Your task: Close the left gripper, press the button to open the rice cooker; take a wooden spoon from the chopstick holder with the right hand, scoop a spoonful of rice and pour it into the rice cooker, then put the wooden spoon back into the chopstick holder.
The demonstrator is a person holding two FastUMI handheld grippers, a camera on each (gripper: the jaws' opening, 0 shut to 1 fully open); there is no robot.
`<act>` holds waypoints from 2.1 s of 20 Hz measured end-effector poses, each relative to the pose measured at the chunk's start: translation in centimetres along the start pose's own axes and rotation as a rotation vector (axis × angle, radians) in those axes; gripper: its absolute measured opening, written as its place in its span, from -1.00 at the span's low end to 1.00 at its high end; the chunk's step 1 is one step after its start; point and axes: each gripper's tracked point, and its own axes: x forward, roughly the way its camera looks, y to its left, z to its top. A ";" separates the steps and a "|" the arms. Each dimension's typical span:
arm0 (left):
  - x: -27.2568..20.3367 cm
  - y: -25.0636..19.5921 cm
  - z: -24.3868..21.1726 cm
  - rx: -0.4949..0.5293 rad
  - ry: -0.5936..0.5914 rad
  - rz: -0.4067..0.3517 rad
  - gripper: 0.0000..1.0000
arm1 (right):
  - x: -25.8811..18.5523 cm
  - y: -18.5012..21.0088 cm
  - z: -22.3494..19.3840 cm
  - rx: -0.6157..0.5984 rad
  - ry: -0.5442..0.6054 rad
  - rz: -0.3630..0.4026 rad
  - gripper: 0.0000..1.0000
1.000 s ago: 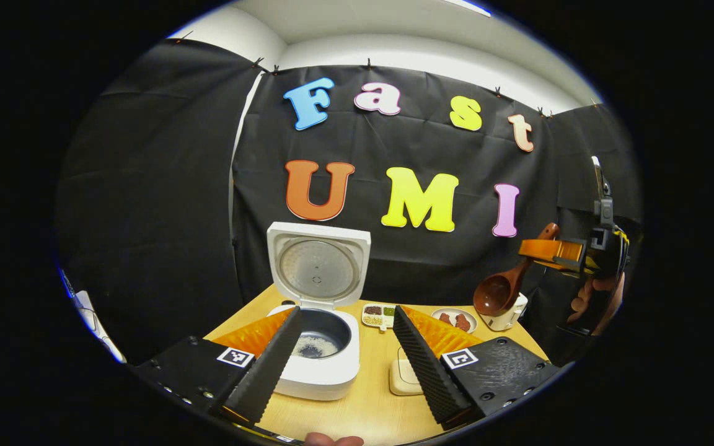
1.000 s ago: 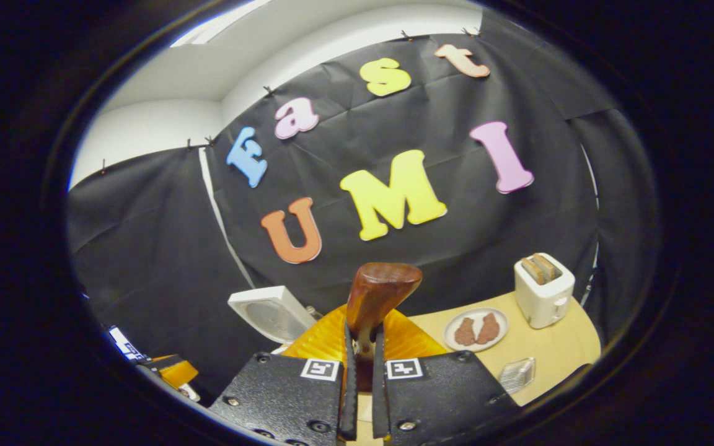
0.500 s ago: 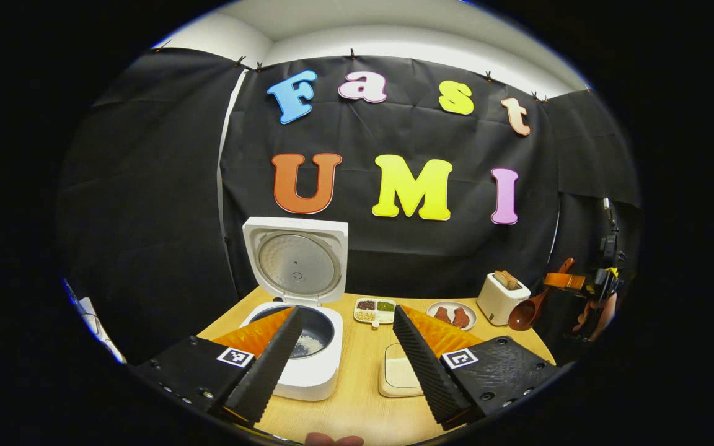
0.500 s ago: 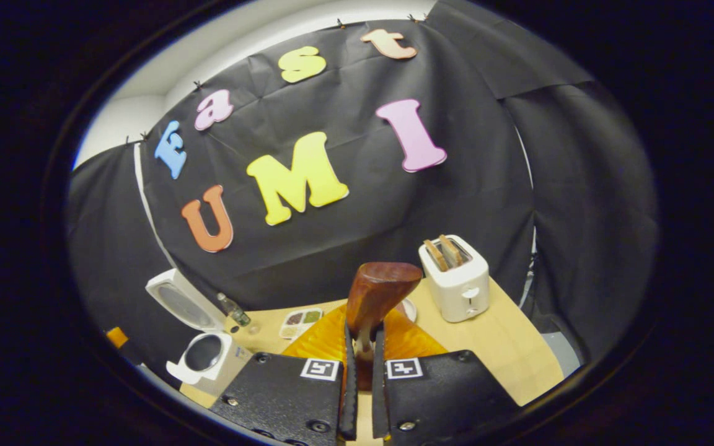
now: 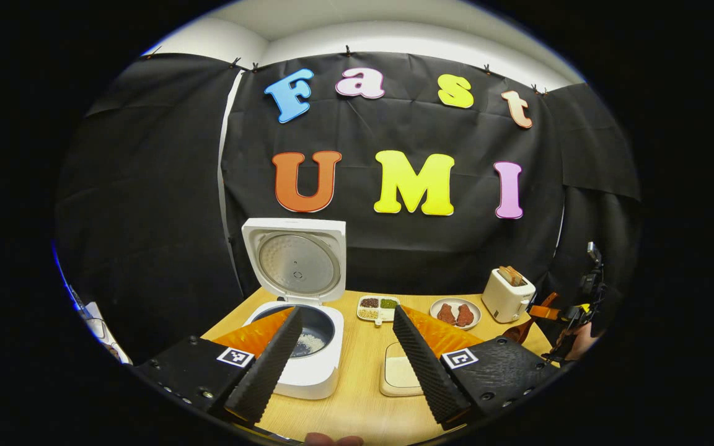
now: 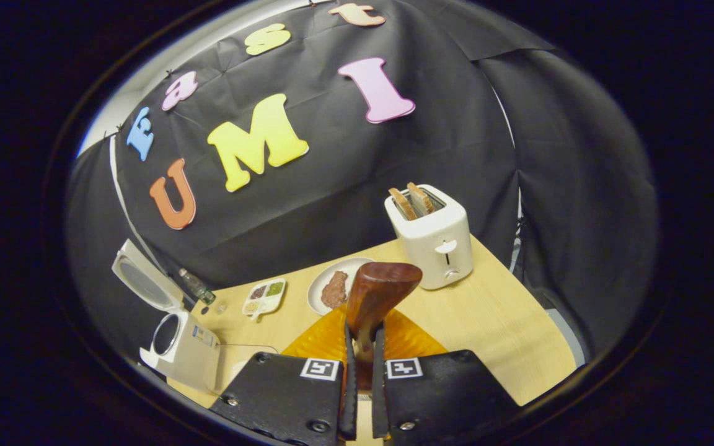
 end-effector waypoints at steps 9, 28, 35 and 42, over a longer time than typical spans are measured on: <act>0.2 0.7 -0.1 0.013 0.019 0.041 0.89 | 3.0 -0.9 -4.3 0.035 0.060 0.027 -0.65; 5.5 4.9 9.5 0.002 -0.107 0.017 0.91 | -11.8 2.5 11.0 -0.274 -0.297 -0.111 0.96; 13.4 9.7 14.0 -0.020 -0.151 0.019 0.90 | -16.8 10.3 11.1 -0.324 -0.341 -0.009 0.99; 22.0 12.2 13.5 -0.035 -0.097 0.015 0.89 | -18.5 11.3 7.1 -0.305 -0.270 -0.019 1.00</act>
